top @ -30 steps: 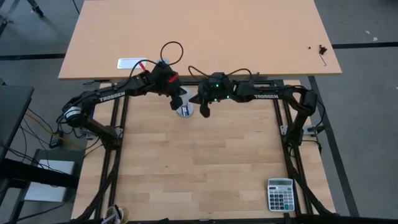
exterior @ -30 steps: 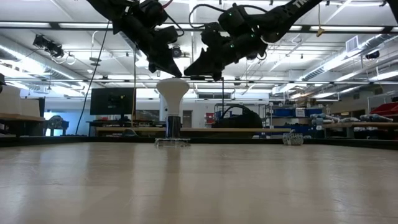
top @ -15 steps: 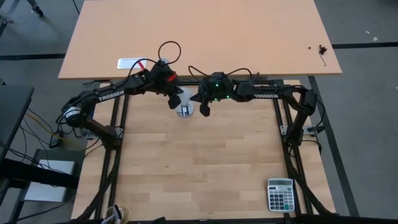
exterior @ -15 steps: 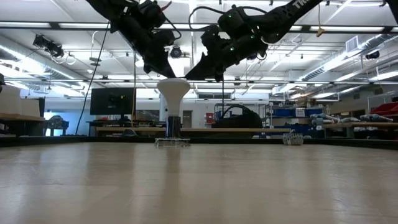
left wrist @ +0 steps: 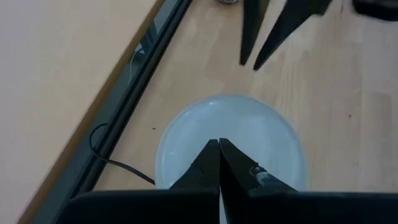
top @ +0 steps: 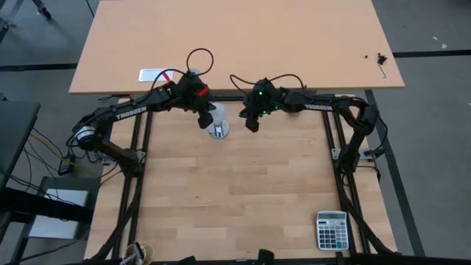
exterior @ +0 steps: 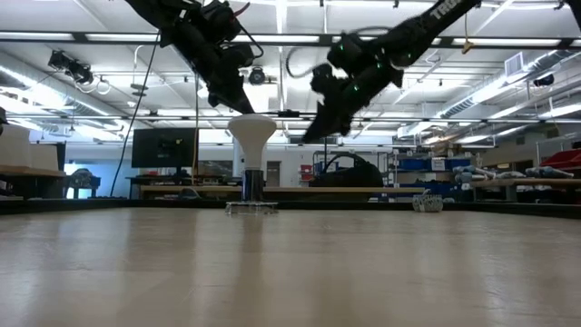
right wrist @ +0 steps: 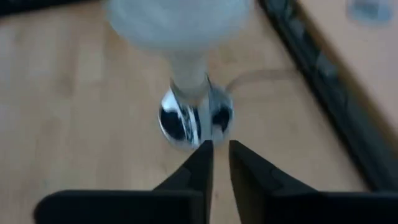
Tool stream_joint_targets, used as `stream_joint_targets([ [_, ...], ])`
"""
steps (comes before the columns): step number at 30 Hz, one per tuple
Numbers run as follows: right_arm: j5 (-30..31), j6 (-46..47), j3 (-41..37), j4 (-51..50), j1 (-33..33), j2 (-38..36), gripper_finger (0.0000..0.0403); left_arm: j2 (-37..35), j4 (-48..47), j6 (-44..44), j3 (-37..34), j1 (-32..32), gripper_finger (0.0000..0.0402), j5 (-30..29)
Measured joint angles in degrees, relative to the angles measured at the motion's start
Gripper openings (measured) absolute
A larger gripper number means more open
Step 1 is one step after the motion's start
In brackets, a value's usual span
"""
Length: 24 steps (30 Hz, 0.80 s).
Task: Screw lightbulb
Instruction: Remove the bulb from the lamp socket
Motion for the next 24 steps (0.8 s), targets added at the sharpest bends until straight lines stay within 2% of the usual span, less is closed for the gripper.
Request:
stream_joint_targets([
  [2, -3.1, 2.8, -2.9, 5.4, -0.3, 1.2, 0.0084, 0.0, 0.1, 0.2, 0.0, 0.0, 0.0, 0.0],
  [5, -6.6, 8.1, -7.8, 19.1, 1.8, 2.6, 0.0117, 0.0, 0.3, 0.2, 0.0, 0.0, 0.0, 0.1],
  [8, -2.8, 12.4, -11.0, 29.8, 4.6, 4.7, 0.0151, 0.0, 0.1, 0.1, 0.0, 0.0, 0.0, 1.7],
  [12, 5.1, 15.0, -11.2, 40.3, 8.2, 7.9, 0.0193, 0.0, 0.1, 0.0, 0.0, -0.5, 0.0, 2.8],
  [15, 9.1, 17.6, -9.8, 42.4, 9.5, 11.0, 0.0221, 0.0, 0.0, 0.0, 0.0, -0.5, 0.0, 2.9],
  [24, 10.3, 20.4, -4.0, 42.8, 9.3, 16.5, 0.0269, 0.0, -0.3, 0.0, 0.0, -0.6, 0.0, 3.0],
])
